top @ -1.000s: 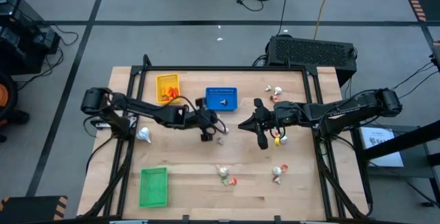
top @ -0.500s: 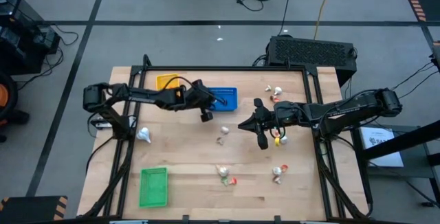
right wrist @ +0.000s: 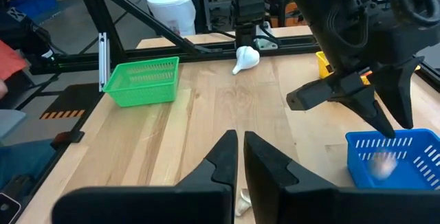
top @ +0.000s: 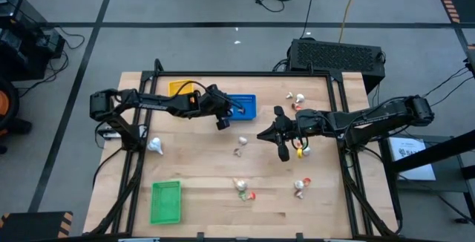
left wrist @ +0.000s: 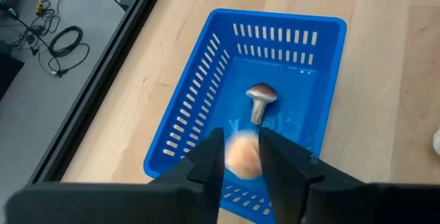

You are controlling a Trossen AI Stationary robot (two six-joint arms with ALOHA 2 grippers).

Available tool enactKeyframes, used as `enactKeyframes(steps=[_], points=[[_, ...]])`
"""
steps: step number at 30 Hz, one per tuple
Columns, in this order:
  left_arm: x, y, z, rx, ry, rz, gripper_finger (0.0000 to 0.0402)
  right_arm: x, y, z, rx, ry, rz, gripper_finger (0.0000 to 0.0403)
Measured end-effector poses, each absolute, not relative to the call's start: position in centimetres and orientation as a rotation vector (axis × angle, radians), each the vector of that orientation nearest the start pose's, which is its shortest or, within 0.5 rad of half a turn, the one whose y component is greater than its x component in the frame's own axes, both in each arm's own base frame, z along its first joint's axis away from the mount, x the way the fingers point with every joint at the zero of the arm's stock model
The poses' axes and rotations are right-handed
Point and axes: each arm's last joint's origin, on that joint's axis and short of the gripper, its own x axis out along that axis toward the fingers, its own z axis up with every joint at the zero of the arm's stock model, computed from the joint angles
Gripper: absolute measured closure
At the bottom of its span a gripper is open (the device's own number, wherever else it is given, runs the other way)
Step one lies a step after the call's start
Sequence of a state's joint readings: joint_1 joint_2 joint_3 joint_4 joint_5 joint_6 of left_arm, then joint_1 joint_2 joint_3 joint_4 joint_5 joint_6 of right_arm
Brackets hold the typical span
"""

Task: Sort produce into baskets
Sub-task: Put the orange mushroom into the blue bin

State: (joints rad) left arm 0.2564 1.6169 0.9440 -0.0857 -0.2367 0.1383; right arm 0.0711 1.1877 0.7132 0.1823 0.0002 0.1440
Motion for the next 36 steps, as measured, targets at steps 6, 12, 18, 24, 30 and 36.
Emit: enactKeyframes(steps=[6, 12, 18, 24, 30, 36], points=[[31.9, 9.1, 19.9, 0.121, 0.807, 0.414, 0.0284, 25.9, 1.8, 26.2, 0.133, 0.297, 0.049, 0.0385], [31.7, 8.3, 23.5, 0.112, 0.818, 0.403, 0.0283, 25.9, 1.8, 26.2, 0.132, 0.298, 0.050, 0.0385], [30.9, 4.5, 26.4, 0.008, 0.760, 0.240, 0.0283, 25.8, 1.8, 26.0, 0.132, 0.314, 0.048, 0.0385], [30.3, -1.9, 26.8, -0.002, 0.785, 0.046, 0.0283, 25.8, 1.8, 25.9, 0.147, 0.326, 0.045, 0.0385], [27.9, -8.3, 26.7, 0.007, 0.884, -0.117, 0.0283, 25.8, 1.8, 25.9, 0.166, 0.328, 0.042, 0.0385], [24.3, -11.6, 27.0, -0.053, 1.017, -0.134, 0.0283, 25.8, 1.9, 25.9, 0.188, 0.325, 0.040, 0.0385]])
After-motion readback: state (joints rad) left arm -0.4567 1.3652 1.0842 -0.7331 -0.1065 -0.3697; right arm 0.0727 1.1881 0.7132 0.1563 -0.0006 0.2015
